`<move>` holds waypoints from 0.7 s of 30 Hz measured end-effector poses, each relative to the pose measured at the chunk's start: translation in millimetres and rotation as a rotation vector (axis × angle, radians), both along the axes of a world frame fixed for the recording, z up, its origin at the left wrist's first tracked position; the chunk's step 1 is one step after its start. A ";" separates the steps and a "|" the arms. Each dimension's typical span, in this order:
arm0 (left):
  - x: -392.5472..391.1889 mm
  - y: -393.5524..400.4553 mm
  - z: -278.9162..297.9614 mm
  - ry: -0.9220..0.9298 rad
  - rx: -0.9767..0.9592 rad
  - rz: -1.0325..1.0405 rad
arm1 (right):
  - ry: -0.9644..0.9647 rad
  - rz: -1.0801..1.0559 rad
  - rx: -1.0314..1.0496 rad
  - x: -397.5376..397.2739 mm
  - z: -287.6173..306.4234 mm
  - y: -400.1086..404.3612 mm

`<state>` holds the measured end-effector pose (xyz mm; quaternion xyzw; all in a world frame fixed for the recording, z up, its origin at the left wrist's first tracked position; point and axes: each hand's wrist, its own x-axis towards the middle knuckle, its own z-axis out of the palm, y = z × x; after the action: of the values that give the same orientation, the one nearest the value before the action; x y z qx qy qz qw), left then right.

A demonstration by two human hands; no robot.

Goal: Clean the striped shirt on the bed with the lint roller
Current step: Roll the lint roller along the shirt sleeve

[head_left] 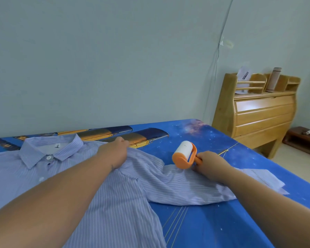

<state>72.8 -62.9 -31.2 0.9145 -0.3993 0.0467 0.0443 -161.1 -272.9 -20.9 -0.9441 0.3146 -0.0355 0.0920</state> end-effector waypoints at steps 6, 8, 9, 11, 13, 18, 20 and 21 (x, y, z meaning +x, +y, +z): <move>10.5 -3.8 -12.8 0.023 -0.147 0.051 | -0.080 -0.080 -0.064 -3.5 -12.1 6.9; 13.0 -6.9 -12.0 0.058 -0.283 0.068 | -0.123 -0.152 -0.090 -8.1 -6.8 2.8; 14.1 -8.7 -9.9 0.082 -0.354 0.080 | -0.151 -0.196 -0.098 -11.4 -1.7 -0.6; 16.0 -12.8 -4.8 0.100 -0.443 0.098 | -0.188 -0.284 -0.118 -16.1 7.5 -10.7; 15.7 -18.6 0.6 0.077 -0.456 0.102 | -0.180 -0.343 -0.139 -16.7 13.5 -22.4; 13.3 -26.3 -5.6 0.121 -0.466 0.102 | -0.146 -0.353 -0.188 -7.3 6.8 -34.4; 12.7 -24.5 -11.3 0.168 -0.444 0.090 | -0.116 -0.351 -0.216 -2.6 3.1 -35.9; 12.2 -22.8 -13.4 0.199 -0.433 0.071 | -0.090 -0.352 -0.220 -0.6 2.1 -36.5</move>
<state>85.0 -85.6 -44.6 0.8974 -0.3411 0.0421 0.2767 -161.7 -309.4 -18.8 -0.8764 0.4645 -0.1271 -0.0054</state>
